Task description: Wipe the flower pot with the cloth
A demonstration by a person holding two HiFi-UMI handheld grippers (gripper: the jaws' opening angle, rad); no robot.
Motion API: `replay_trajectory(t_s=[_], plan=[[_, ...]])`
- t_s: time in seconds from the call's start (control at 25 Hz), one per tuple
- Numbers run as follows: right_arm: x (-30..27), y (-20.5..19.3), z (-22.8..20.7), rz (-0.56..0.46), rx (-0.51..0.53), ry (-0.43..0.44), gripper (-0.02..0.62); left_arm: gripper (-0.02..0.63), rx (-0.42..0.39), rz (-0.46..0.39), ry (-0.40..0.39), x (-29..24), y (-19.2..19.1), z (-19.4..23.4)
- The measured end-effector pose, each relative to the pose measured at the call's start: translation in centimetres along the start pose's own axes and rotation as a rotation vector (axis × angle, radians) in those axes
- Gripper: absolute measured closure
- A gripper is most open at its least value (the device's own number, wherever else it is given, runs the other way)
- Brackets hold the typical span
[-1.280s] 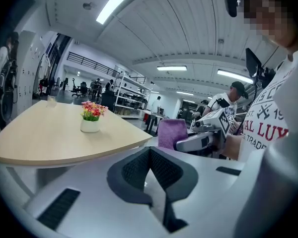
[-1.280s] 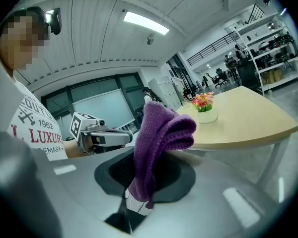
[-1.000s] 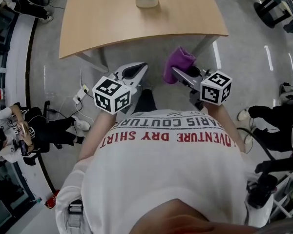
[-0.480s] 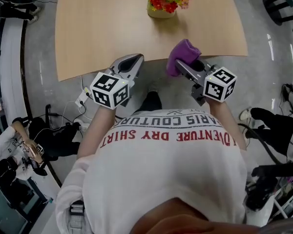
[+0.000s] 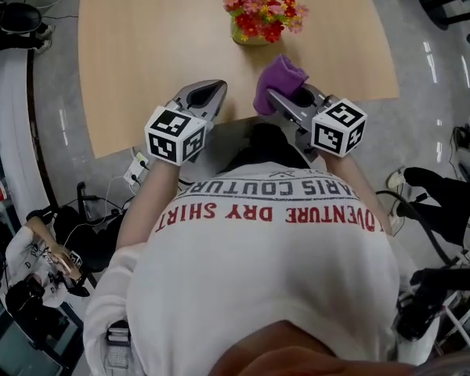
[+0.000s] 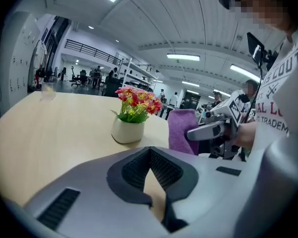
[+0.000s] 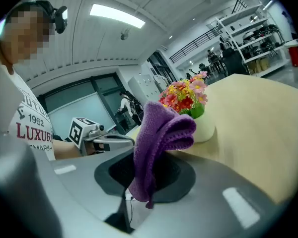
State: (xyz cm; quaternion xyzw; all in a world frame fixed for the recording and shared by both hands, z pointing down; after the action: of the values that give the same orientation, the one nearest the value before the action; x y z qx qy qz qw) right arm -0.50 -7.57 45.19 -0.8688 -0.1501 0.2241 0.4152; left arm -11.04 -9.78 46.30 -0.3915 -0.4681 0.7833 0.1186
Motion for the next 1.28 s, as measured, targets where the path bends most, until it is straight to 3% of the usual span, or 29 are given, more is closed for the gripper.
replay_trajectory(t_s=[0.16,0.4,0.52,0.72,0.92,1.12,1.28], plan=[[-0.1,-0.1,-0.4,-0.006,-0.04,0.01,0.531,0.595,-0.033,0.017,0.025,-1.2,0.7,1.7],[-0.2,0.5,-3.4,-0.008,-0.071,0.022,0.531,0.403,-0.148,0.011,0.015,-5.3,2.8,4.4],[-0.3,0.6,-5.2,0.005,-0.082,0.022,0.531,0.3,-0.21,0.006,-0.026,-8.4,4.3,5.8],[-0.1,-0.4,-6.9,0.027,-0.105,0.017,0.531,0.201,-0.321,0.063,-0.122,-13.7,5.9,6.2],[-0.8,-0.4,-7.5,0.046,-0.118,0.014,0.531,0.167,-0.44,0.152,-0.199,-16.3,6.1,6.5],[0.2,-2.3,-0.2,0.035,-0.11,-0.019,0.531,0.167,-0.486,0.132,-0.245,-10.4,4.6,3.4],[0.5,-2.6,1.2,0.031,-0.119,-0.027,0.531,0.169,-0.503,0.144,-0.262,-9.3,3.9,2.3]])
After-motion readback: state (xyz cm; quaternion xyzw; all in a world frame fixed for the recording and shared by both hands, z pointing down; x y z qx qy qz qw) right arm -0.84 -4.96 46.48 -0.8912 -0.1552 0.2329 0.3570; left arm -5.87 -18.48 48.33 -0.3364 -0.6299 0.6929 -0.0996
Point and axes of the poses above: the fingertips, and each gripper's own axes: x backward along the fingers, z to its left, y out of its top, the point moved 1 cm from there along x, backward along the fingers, and after that the axes turned 4 degrees about y, right-handed, at the moved point
